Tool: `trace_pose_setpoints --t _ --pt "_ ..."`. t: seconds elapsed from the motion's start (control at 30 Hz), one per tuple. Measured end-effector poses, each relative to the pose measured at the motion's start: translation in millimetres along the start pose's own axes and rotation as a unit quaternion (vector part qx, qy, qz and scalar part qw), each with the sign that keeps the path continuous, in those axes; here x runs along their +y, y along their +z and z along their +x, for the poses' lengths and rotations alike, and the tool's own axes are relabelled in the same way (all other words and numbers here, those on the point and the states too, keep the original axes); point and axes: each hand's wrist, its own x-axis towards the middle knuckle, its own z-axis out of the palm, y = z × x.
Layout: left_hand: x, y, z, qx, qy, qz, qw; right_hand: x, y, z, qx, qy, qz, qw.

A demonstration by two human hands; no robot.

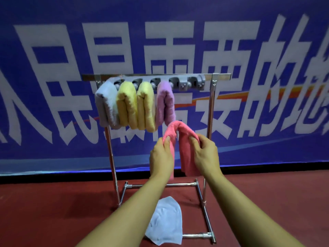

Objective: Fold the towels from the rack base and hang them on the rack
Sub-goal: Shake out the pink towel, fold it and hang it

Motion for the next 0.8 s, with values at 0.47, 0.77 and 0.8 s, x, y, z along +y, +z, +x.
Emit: trace_pose_setpoints --t 0.47,0.77,0.8 --pt "141.5 41.1 84.1 0.121 0.004 -0.074 0.990 -84.1 -38.5 119.6 0.067 -0.085 -0.002 0.994" --pt "126.1 68.8 129.6 0.171 0.000 -0.073 0.983 -67.2 -15.8 163.4 0.051 -0.083 -0.030 0.995" --pt "119.2 73.3 134.6 0.169 0.005 -0.070 0.983 -63.0 -12.2 164.6 0.048 -0.082 -0.036 0.995"
